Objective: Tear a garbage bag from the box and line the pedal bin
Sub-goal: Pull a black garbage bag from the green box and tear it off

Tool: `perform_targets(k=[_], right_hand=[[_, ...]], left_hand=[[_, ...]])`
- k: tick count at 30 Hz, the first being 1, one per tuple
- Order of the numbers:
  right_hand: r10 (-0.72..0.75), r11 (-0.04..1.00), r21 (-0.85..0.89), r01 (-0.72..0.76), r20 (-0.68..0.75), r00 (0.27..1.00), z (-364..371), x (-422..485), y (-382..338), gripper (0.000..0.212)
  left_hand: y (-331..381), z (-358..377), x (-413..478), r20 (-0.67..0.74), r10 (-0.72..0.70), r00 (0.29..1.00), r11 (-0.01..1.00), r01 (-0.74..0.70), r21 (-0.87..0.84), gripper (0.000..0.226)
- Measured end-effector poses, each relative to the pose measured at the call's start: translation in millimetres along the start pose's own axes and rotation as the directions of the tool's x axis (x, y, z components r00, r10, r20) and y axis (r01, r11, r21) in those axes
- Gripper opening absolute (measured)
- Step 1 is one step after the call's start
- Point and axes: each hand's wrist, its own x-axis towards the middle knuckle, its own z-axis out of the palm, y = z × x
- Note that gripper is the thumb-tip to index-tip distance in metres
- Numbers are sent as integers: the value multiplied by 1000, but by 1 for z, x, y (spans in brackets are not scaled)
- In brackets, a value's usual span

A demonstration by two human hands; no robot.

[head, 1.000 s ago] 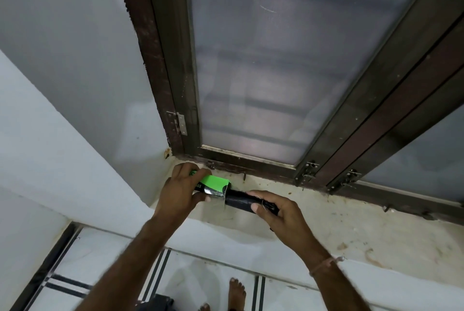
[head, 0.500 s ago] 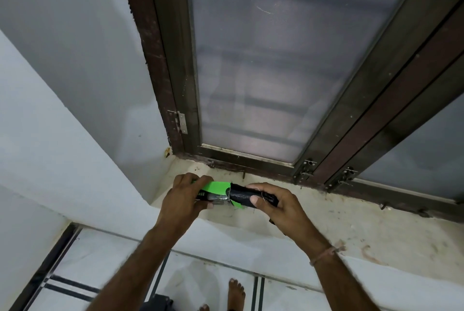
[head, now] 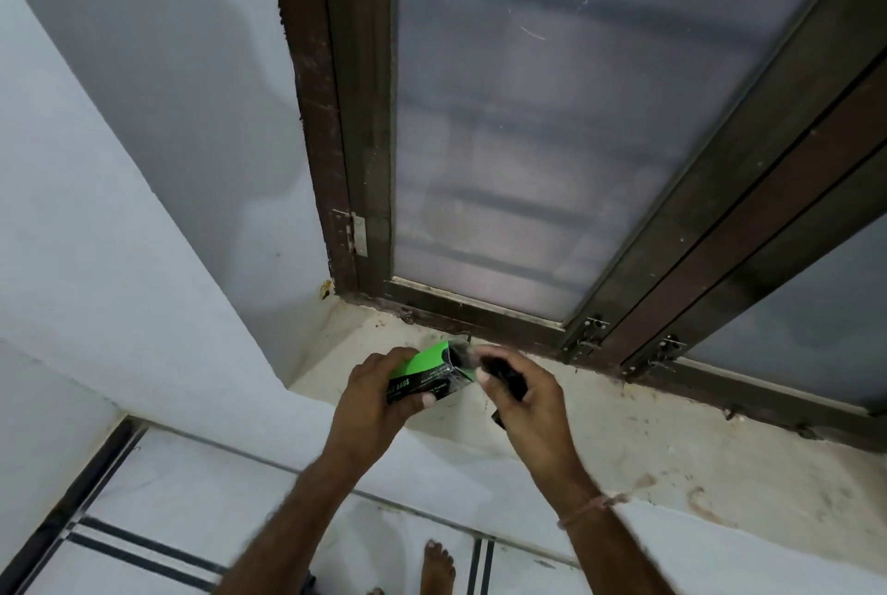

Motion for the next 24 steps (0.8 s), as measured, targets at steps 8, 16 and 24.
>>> perform_targets(k=[8,16,24], right_hand=[[28,1000,4,-28,-20,999,-1,1,-2,25],[203,979,39,-199,-216,955,-3,-2,8,39],[404,851,357,-385,22,914,-12,-1,-1,37]], left_hand=[[2,1,-6,-13,22,1000,1000,-22,-9,70],[-1,-1,-8,2,31,1000,999,-31,-39,68],[-3,-8,-7,9,17,1000,1000,-17,18,73]])
